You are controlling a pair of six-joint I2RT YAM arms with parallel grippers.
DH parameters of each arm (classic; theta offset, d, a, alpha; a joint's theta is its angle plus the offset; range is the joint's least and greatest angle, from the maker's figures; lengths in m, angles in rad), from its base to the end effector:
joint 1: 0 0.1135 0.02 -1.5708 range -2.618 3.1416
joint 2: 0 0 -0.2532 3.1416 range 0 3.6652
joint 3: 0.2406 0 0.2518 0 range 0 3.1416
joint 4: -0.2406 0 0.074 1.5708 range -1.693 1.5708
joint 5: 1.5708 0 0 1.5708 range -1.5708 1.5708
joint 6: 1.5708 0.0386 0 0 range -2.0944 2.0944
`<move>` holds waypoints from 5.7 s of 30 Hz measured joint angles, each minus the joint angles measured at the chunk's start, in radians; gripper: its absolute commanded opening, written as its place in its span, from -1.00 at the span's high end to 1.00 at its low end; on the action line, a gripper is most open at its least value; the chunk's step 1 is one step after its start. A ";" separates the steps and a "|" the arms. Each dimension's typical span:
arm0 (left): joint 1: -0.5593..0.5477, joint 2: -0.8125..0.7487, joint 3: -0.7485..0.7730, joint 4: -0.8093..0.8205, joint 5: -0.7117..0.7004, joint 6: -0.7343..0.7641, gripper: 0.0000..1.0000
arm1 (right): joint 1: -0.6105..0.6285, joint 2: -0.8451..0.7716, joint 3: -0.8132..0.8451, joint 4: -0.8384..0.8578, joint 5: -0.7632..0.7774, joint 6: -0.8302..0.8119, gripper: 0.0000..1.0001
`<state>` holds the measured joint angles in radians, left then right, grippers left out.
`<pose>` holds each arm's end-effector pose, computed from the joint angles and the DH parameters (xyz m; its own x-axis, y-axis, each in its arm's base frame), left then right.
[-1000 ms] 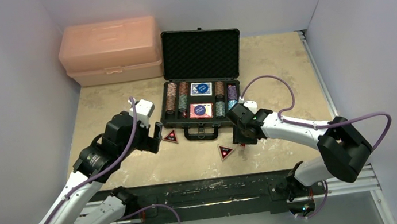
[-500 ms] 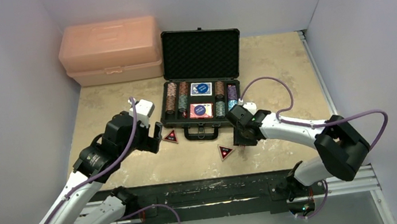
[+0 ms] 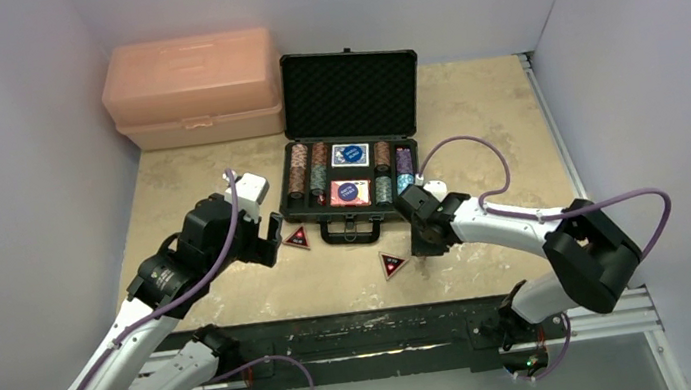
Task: Pack up texas hold em set
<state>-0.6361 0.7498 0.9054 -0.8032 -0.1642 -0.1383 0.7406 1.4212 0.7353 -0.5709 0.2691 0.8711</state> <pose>0.1295 -0.0878 0.3156 -0.5470 0.2349 -0.8035 0.4097 0.9121 -0.0123 0.1869 0.1570 0.1496 -0.9033 0.1735 -0.3924 0.1572 0.9848 0.0735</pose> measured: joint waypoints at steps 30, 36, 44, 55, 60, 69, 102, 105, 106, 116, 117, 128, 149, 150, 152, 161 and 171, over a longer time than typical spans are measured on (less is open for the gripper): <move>0.000 0.000 0.000 0.000 -0.007 0.000 -0.66 | 0.001 -0.166 0.094 -0.030 0.082 -0.047 1.00; 0.000 0.000 0.000 0.000 -0.009 0.000 -0.66 | 0.001 -0.214 0.125 -0.023 0.120 -0.092 1.00; 0.000 0.000 0.000 0.000 -0.023 0.000 -0.66 | 0.001 -0.241 0.168 0.050 0.145 -0.178 1.00; 0.000 -0.002 0.000 0.000 -0.027 0.000 -0.66 | 0.001 -0.239 0.200 0.226 0.108 -0.307 1.00; 0.000 -0.003 0.000 0.000 -0.034 0.000 -0.66 | 0.001 -0.185 0.252 0.306 0.076 -0.334 1.00; 0.000 -0.022 0.000 0.000 -0.062 0.000 -0.66 | 0.001 -0.130 0.263 0.420 -0.034 -0.349 1.00; 0.000 -0.137 0.000 -0.008 -0.245 -0.001 -0.66 | 0.081 0.427 0.788 0.372 -0.414 -0.415 1.00; 0.000 -0.146 0.000 -0.008 -0.258 -0.004 -0.66 | 0.090 0.464 0.827 0.357 -0.418 -0.417 1.00; 0.000 -0.149 0.000 -0.008 -0.262 -0.005 -0.66 | 0.092 0.478 0.842 0.347 -0.417 -0.418 1.00; 0.000 -0.153 0.000 -0.010 -0.272 -0.008 -0.66 | 0.099 0.608 0.949 0.251 -0.381 -0.420 1.00; 0.000 -0.154 0.000 -0.010 -0.272 -0.008 -0.66 | 0.099 0.615 0.950 0.240 -0.375 -0.420 1.00; 0.000 -0.156 0.000 -0.010 -0.272 -0.008 -0.67 | 0.106 0.674 0.999 0.179 -0.357 -0.420 1.00; 0.000 -0.172 0.000 -0.010 -0.271 -0.008 -0.67 | 0.110 0.748 1.043 0.150 -0.315 -0.380 0.70; 0.000 -0.172 0.000 -0.010 -0.271 -0.008 -0.67 | 0.110 0.748 1.043 0.149 -0.312 -0.373 0.65; 0.000 -0.174 0.000 -0.010 -0.271 -0.008 -0.67 | 0.111 0.748 1.043 0.149 -0.309 -0.368 0.51; 0.000 -0.177 0.000 -0.010 -0.271 -0.008 -0.68 | 0.112 0.748 1.043 0.148 -0.304 -0.354 0.29; 0.000 -0.177 0.000 -0.010 -0.271 -0.008 -0.68 | 0.113 0.747 1.043 0.148 -0.304 -0.354 0.27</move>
<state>-0.6361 0.5724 0.9054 -0.8135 -0.4355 -0.1459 0.8532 2.1685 1.7782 -0.4229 -0.0353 0.5171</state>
